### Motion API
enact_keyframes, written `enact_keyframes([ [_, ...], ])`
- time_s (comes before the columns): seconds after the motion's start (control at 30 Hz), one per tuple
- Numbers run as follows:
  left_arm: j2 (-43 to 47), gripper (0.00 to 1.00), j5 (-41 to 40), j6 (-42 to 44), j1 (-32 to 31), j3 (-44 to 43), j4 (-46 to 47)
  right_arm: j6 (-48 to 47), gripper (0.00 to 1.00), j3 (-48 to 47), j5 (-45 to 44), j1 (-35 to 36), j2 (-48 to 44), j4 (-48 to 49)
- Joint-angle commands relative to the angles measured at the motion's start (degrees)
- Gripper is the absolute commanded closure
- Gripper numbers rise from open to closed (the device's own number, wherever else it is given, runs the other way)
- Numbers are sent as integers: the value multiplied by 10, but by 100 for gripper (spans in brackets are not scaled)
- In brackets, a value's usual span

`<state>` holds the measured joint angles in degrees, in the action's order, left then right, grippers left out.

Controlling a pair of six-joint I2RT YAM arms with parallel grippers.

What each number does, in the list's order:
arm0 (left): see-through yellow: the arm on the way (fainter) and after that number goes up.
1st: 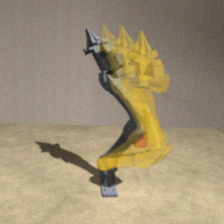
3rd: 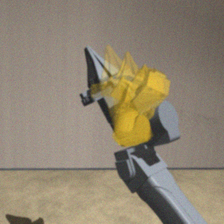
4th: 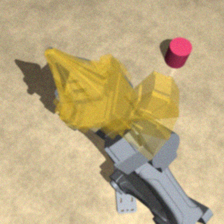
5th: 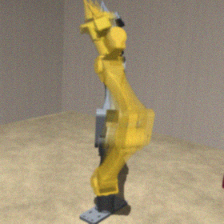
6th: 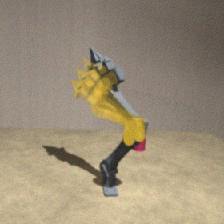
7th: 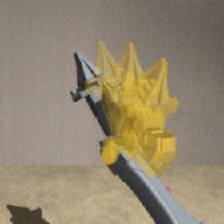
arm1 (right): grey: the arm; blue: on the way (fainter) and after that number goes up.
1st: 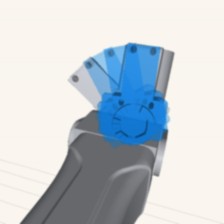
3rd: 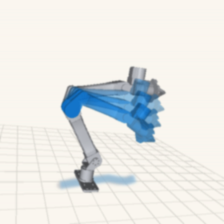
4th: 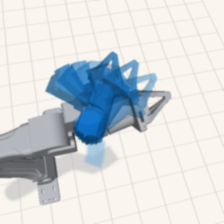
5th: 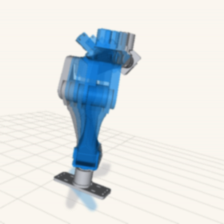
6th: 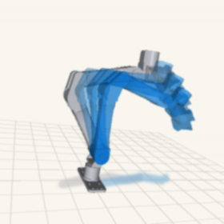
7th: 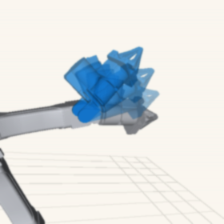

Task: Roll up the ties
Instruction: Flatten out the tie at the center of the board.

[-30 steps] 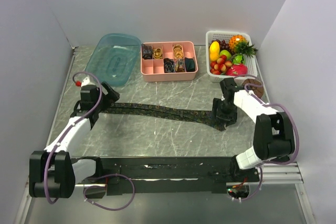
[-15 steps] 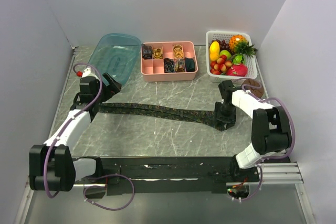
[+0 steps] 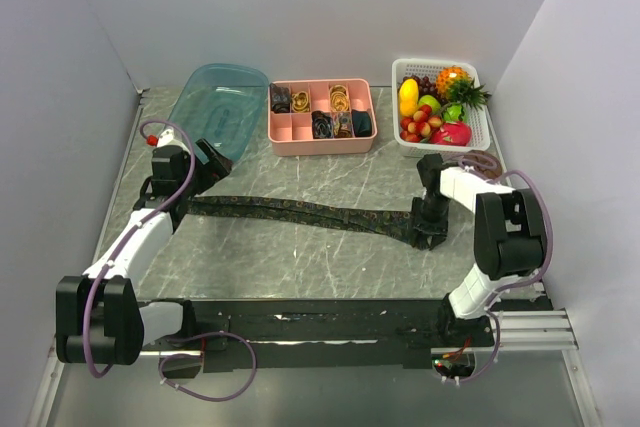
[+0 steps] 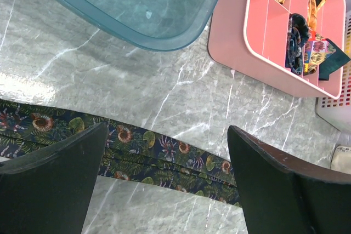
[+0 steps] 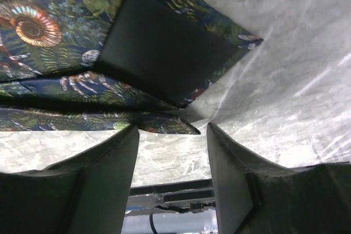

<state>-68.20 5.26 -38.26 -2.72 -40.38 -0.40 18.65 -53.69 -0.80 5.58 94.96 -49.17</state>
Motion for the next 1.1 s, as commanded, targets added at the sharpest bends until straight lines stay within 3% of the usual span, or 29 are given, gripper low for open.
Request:
enact_keyframes([
  [0.0, 7, 3, 12, 13, -2, -21, 22, -3, 65, -11, 4, -5, 30, 21],
  [0.1, 6, 3, 11, 13, -2, -18, 22, -3, 98, -4, 5, -5, 18, 23],
  [0.13, 6, 4, 12, 13, -2, -19, 22, -5, 100, -5, 5, -5, 14, 21],
  [0.57, -1, 3, 7, 13, -2, -14, 24, -13, 100, -62, -10, -5, -79, -31],
  [1.03, 3, 4, -6, 16, -2, -19, 11, -19, 100, -101, -49, -5, 33, -21],
  [1.07, 2, 3, -9, 17, -2, -19, 9, -18, 93, -101, -48, -5, 36, -21],
])
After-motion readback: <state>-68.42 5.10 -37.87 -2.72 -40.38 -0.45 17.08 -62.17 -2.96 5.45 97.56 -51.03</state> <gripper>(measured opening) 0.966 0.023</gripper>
